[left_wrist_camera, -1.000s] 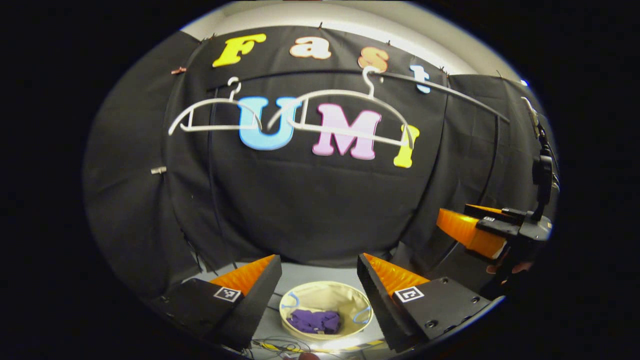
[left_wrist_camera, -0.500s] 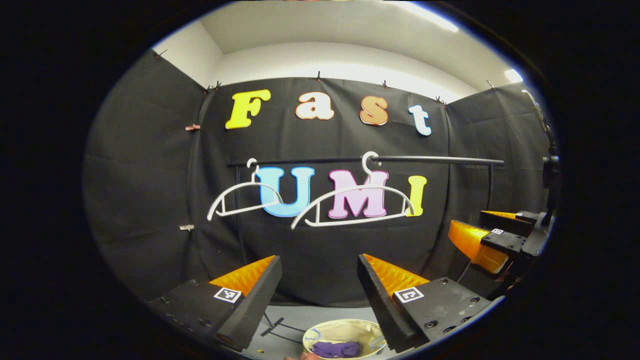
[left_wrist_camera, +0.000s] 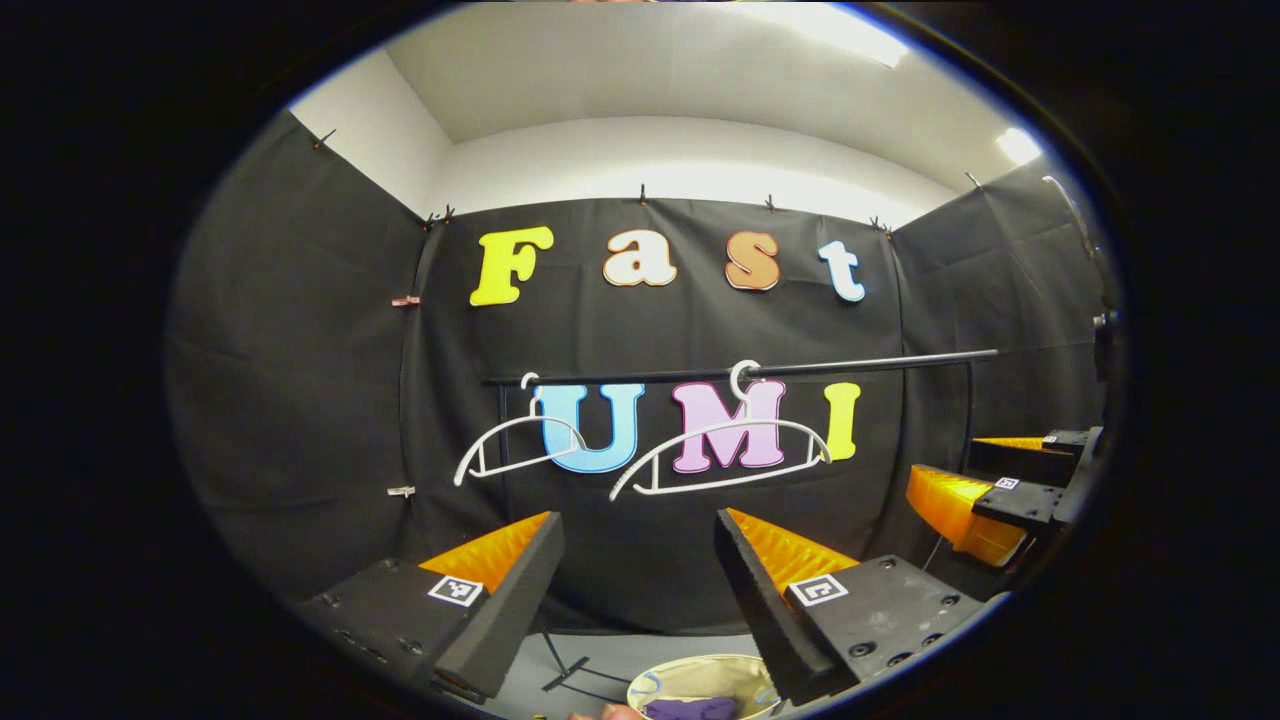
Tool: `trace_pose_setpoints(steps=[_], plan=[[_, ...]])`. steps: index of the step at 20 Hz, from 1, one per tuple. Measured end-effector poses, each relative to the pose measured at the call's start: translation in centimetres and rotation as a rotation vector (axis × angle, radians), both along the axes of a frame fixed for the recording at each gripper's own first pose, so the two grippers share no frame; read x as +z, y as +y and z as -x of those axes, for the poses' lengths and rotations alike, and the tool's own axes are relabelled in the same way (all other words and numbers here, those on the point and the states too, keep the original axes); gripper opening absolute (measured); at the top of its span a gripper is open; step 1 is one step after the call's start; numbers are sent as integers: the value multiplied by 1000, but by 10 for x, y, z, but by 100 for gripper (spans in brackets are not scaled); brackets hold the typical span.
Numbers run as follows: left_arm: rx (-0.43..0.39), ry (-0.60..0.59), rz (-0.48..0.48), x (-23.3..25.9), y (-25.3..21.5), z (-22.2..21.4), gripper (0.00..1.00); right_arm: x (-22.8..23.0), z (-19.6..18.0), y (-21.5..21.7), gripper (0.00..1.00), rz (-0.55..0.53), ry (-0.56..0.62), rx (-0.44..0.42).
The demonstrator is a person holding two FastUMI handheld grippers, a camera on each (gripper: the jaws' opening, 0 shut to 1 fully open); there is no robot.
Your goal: Grasp the clothes on the hanger with both hands and then place them into the laundry hamper below.
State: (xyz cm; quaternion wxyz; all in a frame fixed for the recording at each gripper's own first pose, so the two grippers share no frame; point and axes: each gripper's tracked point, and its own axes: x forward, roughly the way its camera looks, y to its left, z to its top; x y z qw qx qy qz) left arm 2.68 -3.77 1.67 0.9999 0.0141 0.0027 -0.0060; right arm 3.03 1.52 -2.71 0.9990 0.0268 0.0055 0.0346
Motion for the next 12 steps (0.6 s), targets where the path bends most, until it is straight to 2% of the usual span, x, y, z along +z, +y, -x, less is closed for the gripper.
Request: trace_pose_setpoints(steps=[1,5,6,7,12], plan=[[-7,-9,3,2,1,4,92,2,1,-1,98,-8,-5,1],[-10,-5,-10,-4,3,7,95,2,0,-2,96,-3,-2,3],[-13,-2,-10,-5,2,5,92,2,1,-3,98,0,-4,2],[-15,-2,-7,-4,0,3,95,4,-1,-4,96,3,-8,0],[-22,2,10,-5,3,4,92,6,-4,-3,98,13,-13,8]])
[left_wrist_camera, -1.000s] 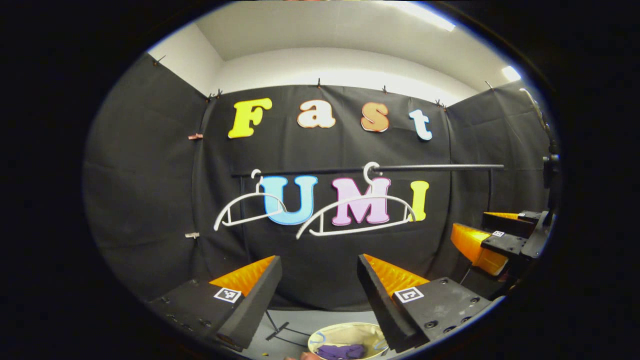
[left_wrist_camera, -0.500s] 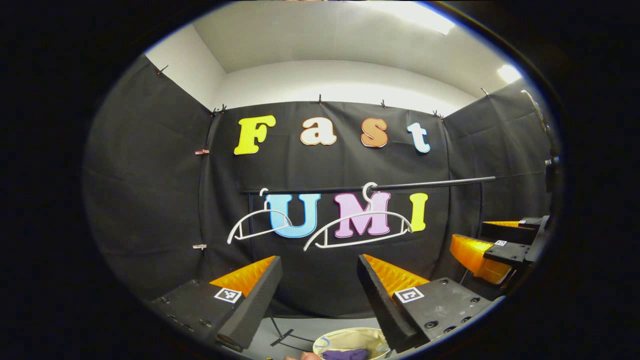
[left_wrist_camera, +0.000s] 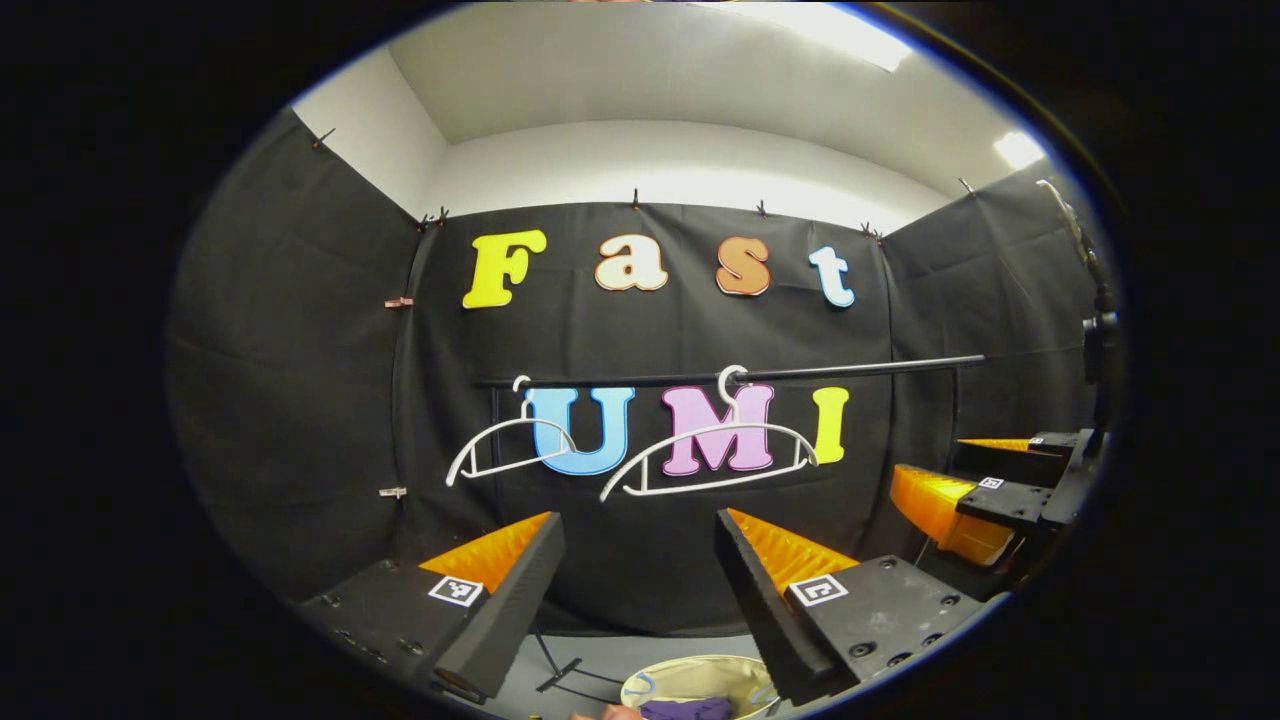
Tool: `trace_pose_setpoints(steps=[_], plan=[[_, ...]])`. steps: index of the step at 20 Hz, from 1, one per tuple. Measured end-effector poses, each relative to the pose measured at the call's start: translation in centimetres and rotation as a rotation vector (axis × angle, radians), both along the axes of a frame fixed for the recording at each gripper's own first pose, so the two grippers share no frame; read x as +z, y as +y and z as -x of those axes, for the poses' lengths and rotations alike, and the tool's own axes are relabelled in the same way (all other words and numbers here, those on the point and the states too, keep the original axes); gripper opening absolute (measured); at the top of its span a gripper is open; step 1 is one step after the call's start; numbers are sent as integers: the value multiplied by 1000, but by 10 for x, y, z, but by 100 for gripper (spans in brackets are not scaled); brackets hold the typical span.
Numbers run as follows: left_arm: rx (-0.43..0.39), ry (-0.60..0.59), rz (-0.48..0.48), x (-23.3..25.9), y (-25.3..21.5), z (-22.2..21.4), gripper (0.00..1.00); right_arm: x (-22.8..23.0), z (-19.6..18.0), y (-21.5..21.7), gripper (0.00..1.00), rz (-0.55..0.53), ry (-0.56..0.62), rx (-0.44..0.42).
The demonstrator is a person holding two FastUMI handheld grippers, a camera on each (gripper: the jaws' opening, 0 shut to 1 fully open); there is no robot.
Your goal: Grasp the clothes on the hanger with both hands and then place them into the laundry hamper below.
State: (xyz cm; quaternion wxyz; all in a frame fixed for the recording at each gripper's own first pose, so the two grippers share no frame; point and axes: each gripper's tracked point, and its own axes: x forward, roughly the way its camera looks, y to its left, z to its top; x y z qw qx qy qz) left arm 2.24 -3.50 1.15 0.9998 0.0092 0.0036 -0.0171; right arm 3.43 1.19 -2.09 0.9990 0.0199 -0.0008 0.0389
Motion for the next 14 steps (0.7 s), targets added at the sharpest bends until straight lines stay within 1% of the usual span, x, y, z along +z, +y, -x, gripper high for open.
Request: trace_pose_setpoints(steps=[1,2,3,6,9,10,11,12,13,14], plan=[[0,0,0,1,-1,1,92,0,0,1,98,-3,0,1],[-2,-1,-1,-1,-4,0,97,0,0,1,98,-4,-2,2],[-6,-1,-4,-1,-7,1,95,0,0,0,98,-3,-2,4],[-18,8,-11,-2,-9,2,92,-2,1,-1,98,-4,7,6],[-22,7,-12,-6,-17,0,92,-3,2,-2,96,-9,10,10],[-23,10,-13,-7,-17,1,95,-4,2,-2,98,-7,12,10],[-23,13,-14,-8,-18,1,97,-4,4,-3,98,-6,11,10],[-25,14,-13,-8,-20,1,97,-4,4,-4,98,-5,11,9],[-28,15,-11,-6,-19,2,95,-4,5,-4,96,-4,8,9],[-32,18,-10,-8,-21,0,95,-3,6,-4,98,-3,6,11]])
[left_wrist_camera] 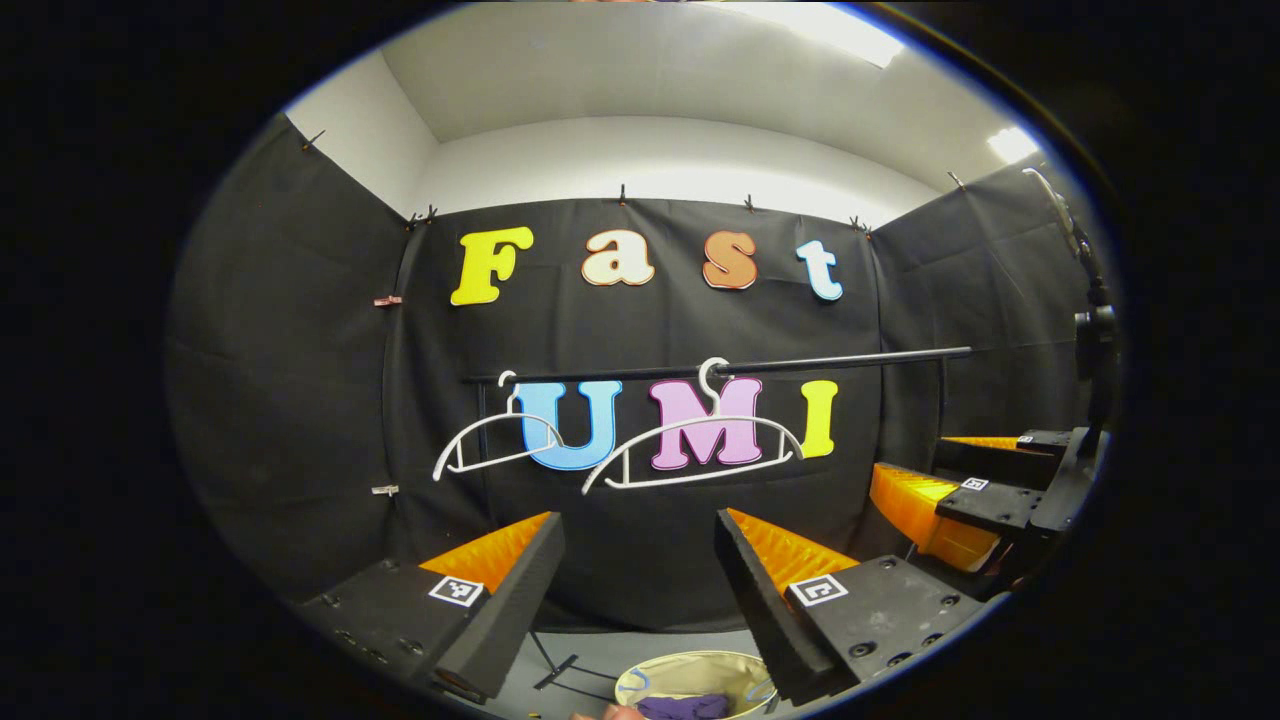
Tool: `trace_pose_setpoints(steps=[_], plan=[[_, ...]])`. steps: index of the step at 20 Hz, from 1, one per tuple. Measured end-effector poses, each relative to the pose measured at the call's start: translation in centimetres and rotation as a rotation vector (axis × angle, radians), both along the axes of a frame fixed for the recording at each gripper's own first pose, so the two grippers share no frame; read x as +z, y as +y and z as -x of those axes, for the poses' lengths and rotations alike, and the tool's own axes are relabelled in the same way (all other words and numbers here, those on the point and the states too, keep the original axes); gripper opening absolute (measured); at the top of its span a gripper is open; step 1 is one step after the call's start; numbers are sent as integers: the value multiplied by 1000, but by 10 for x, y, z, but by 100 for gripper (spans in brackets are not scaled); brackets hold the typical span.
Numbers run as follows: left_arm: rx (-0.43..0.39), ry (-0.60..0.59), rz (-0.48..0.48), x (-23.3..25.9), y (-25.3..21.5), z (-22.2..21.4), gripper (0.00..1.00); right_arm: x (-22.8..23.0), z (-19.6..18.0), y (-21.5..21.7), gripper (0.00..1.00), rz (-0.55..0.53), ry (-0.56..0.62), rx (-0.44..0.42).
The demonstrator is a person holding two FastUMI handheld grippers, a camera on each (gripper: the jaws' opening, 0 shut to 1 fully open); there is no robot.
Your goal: Grasp the clothes on the hanger with both hands and then place them into the laundry hamper below.
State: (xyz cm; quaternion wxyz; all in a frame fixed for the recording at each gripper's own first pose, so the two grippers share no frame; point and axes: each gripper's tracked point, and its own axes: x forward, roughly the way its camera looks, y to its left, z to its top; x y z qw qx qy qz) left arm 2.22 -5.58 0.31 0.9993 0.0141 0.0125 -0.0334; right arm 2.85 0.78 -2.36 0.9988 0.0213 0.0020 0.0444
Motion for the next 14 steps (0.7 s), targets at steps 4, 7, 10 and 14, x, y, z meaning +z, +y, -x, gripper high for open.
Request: trace_pose_setpoints(steps=[4,7,10,14], plan=[[-10,10,-4,-2,-5,1,95,0,3,-1,98,3,0,2],[-12,9,-1,-2,-6,2,95,-2,5,-2,98,1,5,1],[-9,8,3,-3,-7,10,95,-2,5,-5,98,-3,7,-3],[-6,10,6,-4,-7,8,95,-3,4,-7,98,-2,9,-5]])
